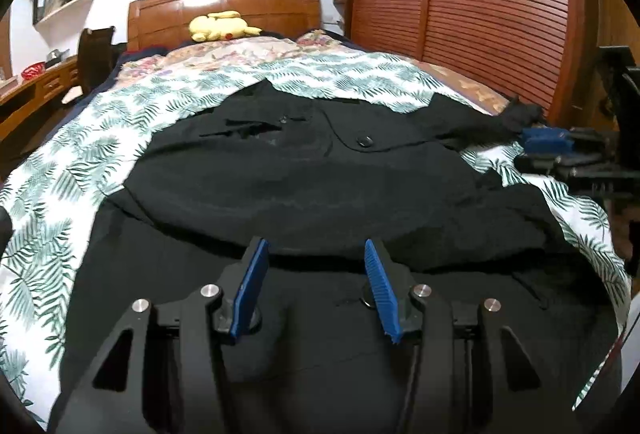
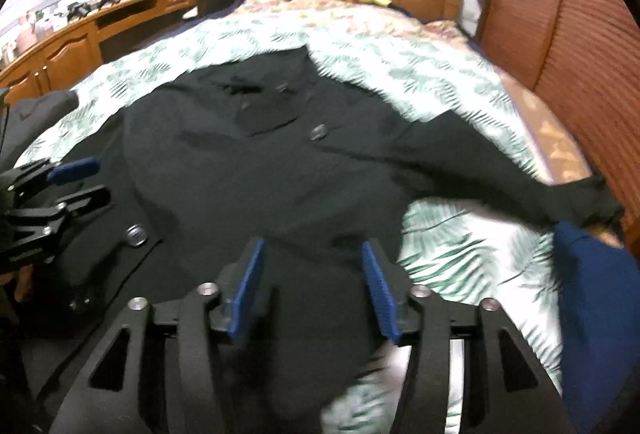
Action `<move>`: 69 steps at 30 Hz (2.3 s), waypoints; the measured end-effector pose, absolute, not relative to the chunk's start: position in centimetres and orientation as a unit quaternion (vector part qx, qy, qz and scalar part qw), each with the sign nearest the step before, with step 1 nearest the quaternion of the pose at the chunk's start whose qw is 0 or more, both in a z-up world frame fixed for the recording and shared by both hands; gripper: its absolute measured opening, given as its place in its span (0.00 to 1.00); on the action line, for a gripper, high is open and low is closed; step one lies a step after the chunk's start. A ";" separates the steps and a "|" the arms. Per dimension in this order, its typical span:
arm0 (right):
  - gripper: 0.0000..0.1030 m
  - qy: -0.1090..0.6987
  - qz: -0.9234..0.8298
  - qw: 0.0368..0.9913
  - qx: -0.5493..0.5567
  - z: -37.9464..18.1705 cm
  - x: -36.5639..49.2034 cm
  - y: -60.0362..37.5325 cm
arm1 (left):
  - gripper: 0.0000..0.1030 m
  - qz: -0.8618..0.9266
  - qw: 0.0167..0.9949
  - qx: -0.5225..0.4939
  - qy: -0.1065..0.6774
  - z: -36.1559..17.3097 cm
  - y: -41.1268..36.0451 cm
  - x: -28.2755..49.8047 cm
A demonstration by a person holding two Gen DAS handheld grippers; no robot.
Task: Fold large clothes
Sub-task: 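Move the right tool toward the other coat sleeve cuff, then close the right tool on the sleeve cuff, then fold the held sleeve across the coat body with the right tool, release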
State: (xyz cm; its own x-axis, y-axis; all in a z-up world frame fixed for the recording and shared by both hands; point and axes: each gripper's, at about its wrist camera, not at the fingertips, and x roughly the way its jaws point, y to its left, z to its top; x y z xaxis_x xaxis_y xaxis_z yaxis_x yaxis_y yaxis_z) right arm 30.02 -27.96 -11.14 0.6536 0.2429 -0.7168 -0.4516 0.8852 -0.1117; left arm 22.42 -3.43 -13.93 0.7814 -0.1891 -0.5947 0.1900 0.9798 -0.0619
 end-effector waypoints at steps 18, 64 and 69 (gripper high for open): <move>0.74 0.409 0.034 0.896 -0.171 -11.2 44.6 -40.5 | 0.48 -0.061 0.951 0.002 0.302 -12.5 -0.6 22.7; 0.00 0.360 0.028 0.902 -0.235 -7.1 49.8 -35.7 | 0.48 -0.018 0.951 -0.020 0.309 -13.4 4.0 23.5; 0.56 0.431 0.042 0.879 -0.198 -9.7 49.5 -36.3 | 0.48 -0.026 0.950 -0.019 0.310 -13.4 3.7 23.2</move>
State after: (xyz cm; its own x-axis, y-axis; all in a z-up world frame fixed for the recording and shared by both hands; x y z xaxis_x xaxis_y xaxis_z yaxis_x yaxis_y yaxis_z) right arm 49.50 -36.25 -9.71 0.6249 -0.0971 -0.7746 -0.2450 0.9177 -0.3127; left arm 23.24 3.68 -13.38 0.8067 -0.0603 -0.5879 0.0367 0.9980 -0.0521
